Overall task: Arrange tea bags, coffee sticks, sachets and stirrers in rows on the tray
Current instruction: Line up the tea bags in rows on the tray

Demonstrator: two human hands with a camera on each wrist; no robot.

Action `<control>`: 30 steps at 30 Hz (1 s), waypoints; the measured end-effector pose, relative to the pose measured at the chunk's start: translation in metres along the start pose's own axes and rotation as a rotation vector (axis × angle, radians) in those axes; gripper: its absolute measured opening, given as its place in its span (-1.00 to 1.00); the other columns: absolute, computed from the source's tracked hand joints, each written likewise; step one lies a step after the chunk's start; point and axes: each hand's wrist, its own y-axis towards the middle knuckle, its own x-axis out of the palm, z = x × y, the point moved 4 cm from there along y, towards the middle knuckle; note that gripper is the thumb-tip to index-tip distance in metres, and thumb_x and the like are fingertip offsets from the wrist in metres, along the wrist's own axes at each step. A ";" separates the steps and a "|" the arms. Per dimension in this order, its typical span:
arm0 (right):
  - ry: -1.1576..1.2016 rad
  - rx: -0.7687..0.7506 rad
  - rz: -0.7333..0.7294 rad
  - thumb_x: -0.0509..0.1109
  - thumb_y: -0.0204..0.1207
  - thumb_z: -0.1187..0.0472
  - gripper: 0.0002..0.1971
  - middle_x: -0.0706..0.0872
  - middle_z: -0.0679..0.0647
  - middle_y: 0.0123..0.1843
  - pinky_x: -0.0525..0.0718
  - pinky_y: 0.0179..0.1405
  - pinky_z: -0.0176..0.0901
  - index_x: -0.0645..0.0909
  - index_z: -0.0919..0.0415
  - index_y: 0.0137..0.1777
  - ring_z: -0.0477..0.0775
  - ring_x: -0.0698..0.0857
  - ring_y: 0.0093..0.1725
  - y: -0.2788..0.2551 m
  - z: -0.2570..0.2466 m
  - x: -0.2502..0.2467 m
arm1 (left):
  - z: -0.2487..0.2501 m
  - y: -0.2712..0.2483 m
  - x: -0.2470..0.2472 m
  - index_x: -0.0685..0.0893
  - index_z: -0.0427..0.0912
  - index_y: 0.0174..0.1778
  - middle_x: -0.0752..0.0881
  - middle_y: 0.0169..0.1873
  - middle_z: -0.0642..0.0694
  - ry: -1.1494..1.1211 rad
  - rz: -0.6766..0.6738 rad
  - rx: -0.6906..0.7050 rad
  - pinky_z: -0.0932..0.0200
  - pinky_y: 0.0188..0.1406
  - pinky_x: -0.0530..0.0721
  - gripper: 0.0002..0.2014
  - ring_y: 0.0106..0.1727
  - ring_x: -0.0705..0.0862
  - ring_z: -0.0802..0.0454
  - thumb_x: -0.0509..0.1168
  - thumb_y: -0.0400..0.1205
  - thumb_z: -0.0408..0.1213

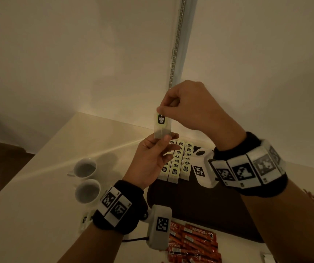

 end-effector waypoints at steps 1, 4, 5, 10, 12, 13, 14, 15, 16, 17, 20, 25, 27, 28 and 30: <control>0.007 0.009 -0.002 0.49 0.44 0.10 -0.90 0.56 -0.23 -0.46 0.40 -0.45 -0.58 0.77 0.11 -0.18 -0.28 0.55 -0.46 0.000 0.001 0.000 | 0.000 0.000 0.000 0.84 0.02 -0.19 0.81 -0.12 0.01 -0.002 0.006 -0.006 0.37 -0.42 0.61 -0.62 -0.23 0.76 0.15 0.65 0.14 0.07; 0.019 0.013 -0.007 0.49 0.44 0.10 -0.90 0.58 -0.23 -0.46 0.38 -0.44 -0.56 0.77 0.10 -0.20 -0.29 0.56 -0.46 -0.001 0.003 0.002 | 0.001 -0.002 0.002 0.84 0.03 -0.20 0.81 -0.10 0.03 0.006 0.039 -0.014 0.39 -0.48 0.57 -0.81 -0.23 0.75 0.15 0.51 0.31 -0.04; 0.019 0.010 -0.011 0.49 0.44 0.09 -0.91 0.58 -0.23 -0.46 0.38 -0.45 -0.57 0.76 0.09 -0.20 -0.30 0.56 -0.46 -0.001 0.003 0.002 | 0.001 -0.002 0.002 0.84 0.03 -0.22 0.81 -0.10 0.03 0.011 0.054 -0.010 0.39 -0.46 0.58 -0.87 -0.23 0.75 0.15 0.45 0.37 -0.10; 0.069 -0.002 -0.006 0.49 0.44 0.05 -0.91 0.69 -0.18 -0.37 0.46 -0.36 -0.52 0.76 0.03 -0.20 -0.27 0.61 -0.39 -0.004 0.006 0.002 | 0.004 0.001 -0.002 0.84 0.01 -0.22 0.81 -0.06 0.05 0.039 0.090 0.049 0.35 -0.33 0.64 -0.86 -0.17 0.75 0.15 0.38 0.41 -0.14; 0.086 -0.010 0.006 0.49 0.44 0.03 -0.91 0.69 -0.18 -0.36 0.44 -0.38 -0.57 0.76 0.00 -0.20 -0.30 0.59 -0.39 -0.006 0.009 0.002 | 0.005 0.002 -0.005 0.82 -0.02 -0.17 0.80 -0.09 0.05 0.069 0.110 0.078 0.33 -0.26 0.65 -0.83 -0.14 0.74 0.15 0.31 0.47 -0.19; 0.097 -0.016 0.017 0.49 0.44 0.02 -0.91 0.67 -0.20 -0.37 0.45 -0.39 -0.58 0.75 -0.01 -0.21 -0.32 0.58 -0.39 -0.007 0.010 0.002 | 0.006 0.002 -0.006 0.79 -0.06 -0.11 0.80 -0.11 0.05 0.079 0.114 0.091 0.32 -0.24 0.65 -0.82 -0.13 0.74 0.14 0.29 0.49 -0.20; 0.111 -0.023 0.028 0.49 0.44 0.02 -0.91 0.65 -0.21 -0.39 0.45 -0.39 -0.59 0.75 -0.01 -0.21 -0.36 0.58 -0.40 -0.008 0.011 0.003 | 0.006 0.002 -0.007 0.75 -0.11 -0.05 0.80 -0.14 0.05 0.090 0.116 0.101 0.31 -0.22 0.65 -0.81 -0.12 0.73 0.14 0.29 0.50 -0.21; 0.125 -0.030 0.039 0.49 0.44 0.02 -0.91 0.64 -0.22 -0.40 0.46 -0.38 -0.60 0.75 -0.01 -0.22 -0.39 0.57 -0.40 -0.008 0.012 0.004 | 0.006 0.003 -0.007 0.71 -0.14 -0.01 0.80 -0.16 0.05 0.103 0.116 0.109 0.30 -0.21 0.64 -0.80 -0.12 0.73 0.14 0.28 0.50 -0.21; 0.139 -0.038 0.049 0.49 0.45 0.03 -0.90 0.64 -0.23 -0.41 0.47 -0.36 -0.61 0.75 0.00 -0.22 -0.41 0.57 -0.40 -0.009 0.012 0.005 | 0.005 0.003 -0.008 0.69 -0.16 0.02 0.80 -0.16 0.05 0.118 0.116 0.113 0.29 -0.19 0.64 -0.78 -0.11 0.73 0.13 0.28 0.51 -0.21; 0.152 -0.043 0.062 0.49 0.45 0.04 -0.90 0.64 -0.23 -0.41 0.48 -0.34 -0.61 0.75 0.02 -0.21 -0.42 0.57 -0.39 -0.010 0.014 0.005 | 0.005 0.003 -0.008 0.67 -0.16 0.06 0.80 -0.14 0.05 0.134 0.115 0.114 0.28 -0.18 0.64 -0.75 -0.09 0.73 0.12 0.28 0.50 -0.19; 0.215 -0.047 0.101 0.49 0.46 0.09 -0.94 0.66 -0.25 -0.37 0.50 -0.29 -0.60 0.74 0.04 -0.19 -0.41 0.59 -0.36 -0.016 0.026 0.005 | 0.005 0.002 -0.014 0.62 -0.12 0.23 0.78 -0.01 -0.02 0.190 0.132 0.107 0.25 -0.16 0.67 -0.64 -0.01 0.74 0.03 0.28 0.51 -0.18; 0.288 0.135 0.063 0.46 0.49 0.21 -0.96 0.71 -0.15 -0.32 0.58 -0.41 -0.55 0.72 0.16 -0.13 -0.30 0.65 -0.43 -0.032 0.098 0.036 | 0.005 -0.026 -0.060 0.72 -0.10 0.07 0.79 -0.02 -0.11 0.475 0.198 0.044 0.21 -0.17 0.67 -0.78 -0.06 0.75 -0.04 0.28 0.58 -0.15; 0.274 0.240 -0.001 0.43 0.51 0.26 -0.93 0.69 -0.12 -0.34 0.60 -0.42 -0.55 0.71 0.25 -0.07 -0.29 0.65 -0.48 -0.044 0.133 0.059 | 0.004 -0.044 -0.084 0.74 -0.11 0.03 0.80 -0.08 -0.12 0.587 0.234 0.013 0.25 -0.20 0.68 -0.86 -0.11 0.75 -0.02 0.29 0.64 -0.26; 0.262 0.290 -0.045 0.41 0.52 0.28 -0.92 0.70 -0.09 -0.31 0.61 -0.40 -0.55 0.69 0.27 -0.05 -0.27 0.65 -0.46 -0.051 0.149 0.072 | 0.003 -0.055 -0.095 0.73 -0.15 0.03 0.80 -0.10 -0.12 0.637 0.260 -0.006 0.27 -0.21 0.69 -0.85 -0.12 0.75 -0.02 0.26 0.67 -0.33; 0.264 0.397 -0.149 0.37 0.55 0.31 -0.90 0.73 0.04 -0.15 0.64 -0.38 -0.50 0.65 0.27 0.02 -0.22 0.66 -0.34 -0.064 0.178 0.098 | 0.000 -0.077 -0.116 0.71 -0.22 0.05 0.80 -0.12 -0.12 0.702 0.315 -0.047 0.30 -0.22 0.69 -0.82 -0.15 0.74 0.01 0.21 0.67 -0.43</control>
